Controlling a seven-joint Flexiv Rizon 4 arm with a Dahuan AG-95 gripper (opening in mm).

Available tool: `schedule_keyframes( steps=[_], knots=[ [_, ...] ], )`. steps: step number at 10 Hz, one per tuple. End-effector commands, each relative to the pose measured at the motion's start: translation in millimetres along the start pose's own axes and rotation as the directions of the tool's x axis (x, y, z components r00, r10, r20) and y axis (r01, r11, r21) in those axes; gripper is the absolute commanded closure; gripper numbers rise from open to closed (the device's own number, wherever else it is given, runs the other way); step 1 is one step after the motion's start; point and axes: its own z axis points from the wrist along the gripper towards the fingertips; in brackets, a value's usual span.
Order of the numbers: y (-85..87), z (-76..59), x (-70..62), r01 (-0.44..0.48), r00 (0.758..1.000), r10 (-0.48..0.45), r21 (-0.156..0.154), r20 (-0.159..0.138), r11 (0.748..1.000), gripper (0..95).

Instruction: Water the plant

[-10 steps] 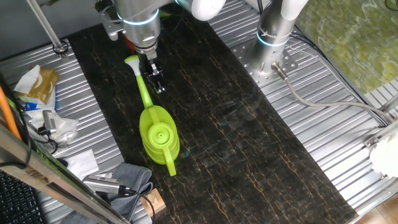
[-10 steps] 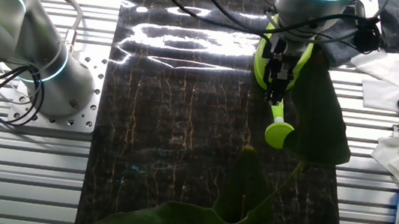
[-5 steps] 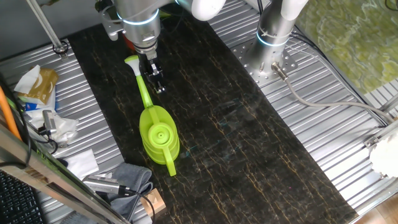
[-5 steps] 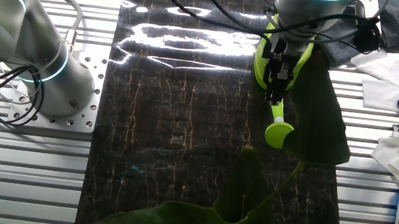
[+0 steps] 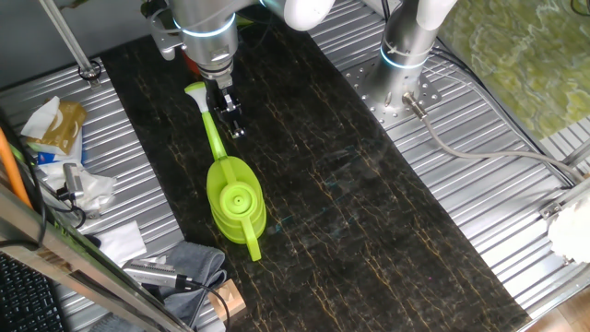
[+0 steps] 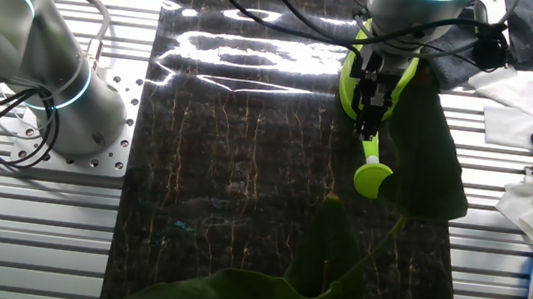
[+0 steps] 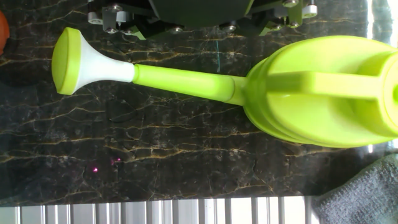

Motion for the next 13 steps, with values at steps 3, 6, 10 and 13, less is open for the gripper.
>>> schedule_keyframes(
  steps=[3, 6, 10, 13],
  knots=[
    [0.1, -0.9, 0.3, 0.305, 0.95, -0.304, -0.006, 0.071, 0.952, 95.0],
    [0.2, -1.5, 0.5, 0.313, 0.948, -0.312, -0.002, 0.067, 0.95, 95.0],
    [0.4, -2.3, 0.7, 0.301, 0.952, -0.301, 0.0, 0.063, 0.954, 95.0],
    [0.4, -2.5, 0.8, 0.297, 0.953, -0.297, 0.0, 0.062, 0.955, 95.0]
  ],
)
